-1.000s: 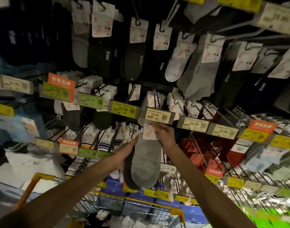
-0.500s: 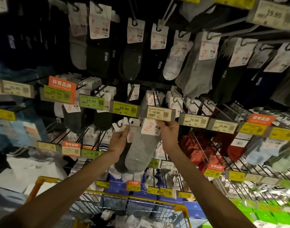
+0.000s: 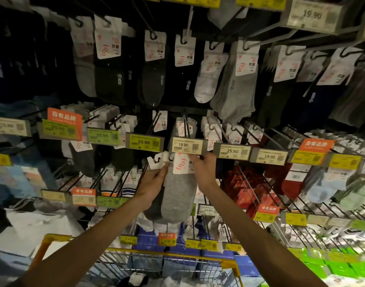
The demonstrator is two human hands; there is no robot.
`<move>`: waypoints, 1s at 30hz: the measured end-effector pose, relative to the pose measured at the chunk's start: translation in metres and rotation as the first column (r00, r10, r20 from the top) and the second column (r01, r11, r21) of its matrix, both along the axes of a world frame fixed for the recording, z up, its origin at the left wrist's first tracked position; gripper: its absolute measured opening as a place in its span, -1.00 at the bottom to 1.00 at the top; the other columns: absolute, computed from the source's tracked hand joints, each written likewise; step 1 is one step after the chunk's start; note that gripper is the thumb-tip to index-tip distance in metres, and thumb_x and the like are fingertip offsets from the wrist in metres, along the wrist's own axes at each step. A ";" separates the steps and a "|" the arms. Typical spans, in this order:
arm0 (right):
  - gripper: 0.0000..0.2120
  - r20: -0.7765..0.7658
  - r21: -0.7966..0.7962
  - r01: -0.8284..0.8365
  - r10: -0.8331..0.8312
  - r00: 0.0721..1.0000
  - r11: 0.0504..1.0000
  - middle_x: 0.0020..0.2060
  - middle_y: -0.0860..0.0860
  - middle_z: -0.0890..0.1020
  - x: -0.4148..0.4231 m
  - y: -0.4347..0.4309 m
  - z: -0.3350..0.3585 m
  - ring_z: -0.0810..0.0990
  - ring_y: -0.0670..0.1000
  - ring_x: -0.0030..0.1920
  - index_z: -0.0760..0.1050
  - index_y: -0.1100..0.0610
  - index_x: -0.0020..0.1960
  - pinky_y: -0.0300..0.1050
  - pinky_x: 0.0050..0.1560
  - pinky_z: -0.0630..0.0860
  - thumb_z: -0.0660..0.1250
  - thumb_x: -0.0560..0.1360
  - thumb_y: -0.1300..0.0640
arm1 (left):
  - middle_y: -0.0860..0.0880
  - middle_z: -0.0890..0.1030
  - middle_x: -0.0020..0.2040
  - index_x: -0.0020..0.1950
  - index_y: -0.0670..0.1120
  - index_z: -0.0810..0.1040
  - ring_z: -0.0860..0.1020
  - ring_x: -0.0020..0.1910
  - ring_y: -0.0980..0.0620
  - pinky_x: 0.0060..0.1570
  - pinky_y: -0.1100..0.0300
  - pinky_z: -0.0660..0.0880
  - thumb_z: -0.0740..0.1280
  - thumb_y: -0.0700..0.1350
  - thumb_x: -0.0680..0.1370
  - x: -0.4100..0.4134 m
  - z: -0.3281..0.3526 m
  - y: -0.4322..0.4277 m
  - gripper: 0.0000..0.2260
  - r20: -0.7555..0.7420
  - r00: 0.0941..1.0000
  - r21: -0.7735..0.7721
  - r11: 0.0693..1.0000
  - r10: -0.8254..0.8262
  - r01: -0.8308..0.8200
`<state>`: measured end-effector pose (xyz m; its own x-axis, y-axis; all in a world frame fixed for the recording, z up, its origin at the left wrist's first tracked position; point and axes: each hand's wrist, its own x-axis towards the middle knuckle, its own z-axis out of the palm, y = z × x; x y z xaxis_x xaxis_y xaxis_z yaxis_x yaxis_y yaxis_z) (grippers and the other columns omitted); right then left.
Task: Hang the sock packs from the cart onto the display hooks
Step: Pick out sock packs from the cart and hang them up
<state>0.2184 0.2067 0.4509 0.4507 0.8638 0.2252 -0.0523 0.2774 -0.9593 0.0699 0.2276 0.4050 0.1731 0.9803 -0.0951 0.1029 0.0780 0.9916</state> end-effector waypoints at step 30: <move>-0.69 0.068 -0.086 -0.147 0.153 0.986 0.985 0.02 -0.14 0.65 0.007 -0.002 -0.027 0.64 -0.25 0.02 0.48 0.21 0.26 -0.38 -0.06 0.53 0.38 0.54 0.21 | 0.00 0.72 -0.12 -0.02 -0.10 0.70 0.67 -0.11 0.14 -0.15 0.29 0.54 0.22 0.06 0.65 0.010 -0.002 0.006 -0.67 0.037 0.997 0.101 0.992 0.073 -0.076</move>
